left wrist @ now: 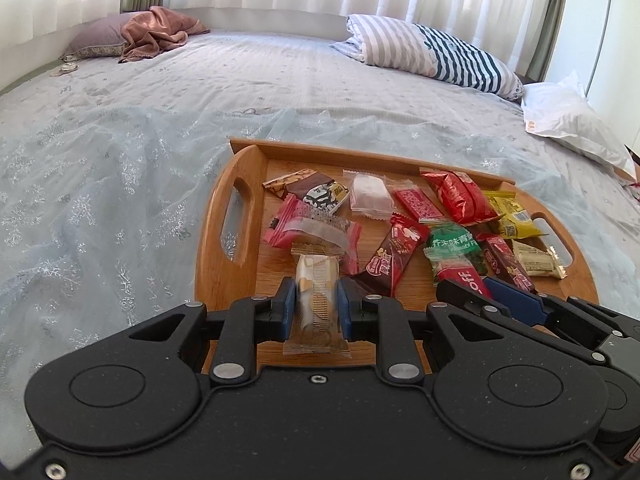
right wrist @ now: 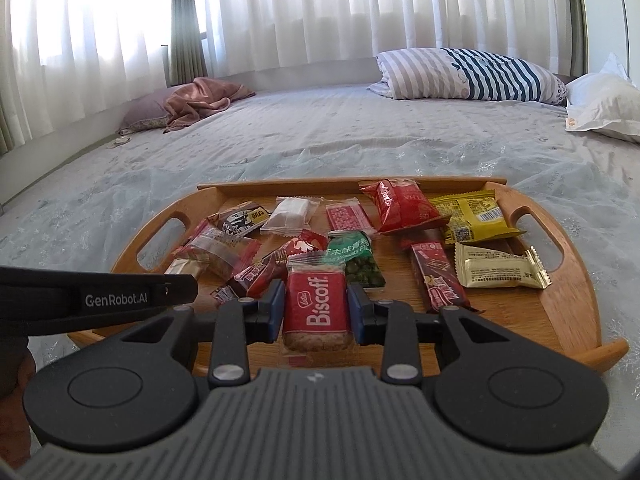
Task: Organize snacks
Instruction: 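Carry the wafer bar and Biscoff packet over the wooden tray with both tools, then lower both snacks onto the tray and open both tools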
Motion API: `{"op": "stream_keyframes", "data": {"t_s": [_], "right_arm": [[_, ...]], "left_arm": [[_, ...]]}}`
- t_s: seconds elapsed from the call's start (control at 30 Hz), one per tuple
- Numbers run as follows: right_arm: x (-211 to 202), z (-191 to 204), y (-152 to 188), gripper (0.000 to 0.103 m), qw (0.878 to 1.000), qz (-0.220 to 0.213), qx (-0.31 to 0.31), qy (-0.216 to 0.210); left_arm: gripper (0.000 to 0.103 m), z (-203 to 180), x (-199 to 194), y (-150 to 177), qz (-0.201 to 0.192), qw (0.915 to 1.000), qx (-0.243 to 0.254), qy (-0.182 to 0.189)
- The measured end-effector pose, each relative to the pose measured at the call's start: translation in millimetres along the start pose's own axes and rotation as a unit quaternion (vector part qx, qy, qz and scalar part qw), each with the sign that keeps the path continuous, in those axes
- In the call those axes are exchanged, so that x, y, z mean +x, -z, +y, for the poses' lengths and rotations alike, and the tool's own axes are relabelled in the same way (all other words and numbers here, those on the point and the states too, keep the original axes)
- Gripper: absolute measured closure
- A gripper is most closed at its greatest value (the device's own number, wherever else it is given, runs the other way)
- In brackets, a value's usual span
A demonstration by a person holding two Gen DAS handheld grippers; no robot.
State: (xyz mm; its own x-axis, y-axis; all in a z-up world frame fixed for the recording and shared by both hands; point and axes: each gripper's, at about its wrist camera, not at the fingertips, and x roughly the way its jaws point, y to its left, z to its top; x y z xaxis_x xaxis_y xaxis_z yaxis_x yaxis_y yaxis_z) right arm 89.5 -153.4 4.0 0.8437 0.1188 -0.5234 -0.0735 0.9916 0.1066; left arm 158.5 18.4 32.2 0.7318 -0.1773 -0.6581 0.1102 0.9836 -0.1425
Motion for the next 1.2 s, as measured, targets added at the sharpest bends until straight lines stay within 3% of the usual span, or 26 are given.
{"op": "stream_keyframes", "data": {"t_s": [0.97,1.2], "right_arm": [[18.0,7.6,0.4,0.065,1.0,0.019,-0.004,-0.003],[17.6,-1.7,0.8,0.065,0.999,0.015,0.007,0.039]], "left_arm": [[0.081,2.5,17.0,-0.5,0.004,1.0,-0.006,-0.007],[0.081,3.2,17.3,0.6,0.004,0.9999,-0.003,-0.009]]}}
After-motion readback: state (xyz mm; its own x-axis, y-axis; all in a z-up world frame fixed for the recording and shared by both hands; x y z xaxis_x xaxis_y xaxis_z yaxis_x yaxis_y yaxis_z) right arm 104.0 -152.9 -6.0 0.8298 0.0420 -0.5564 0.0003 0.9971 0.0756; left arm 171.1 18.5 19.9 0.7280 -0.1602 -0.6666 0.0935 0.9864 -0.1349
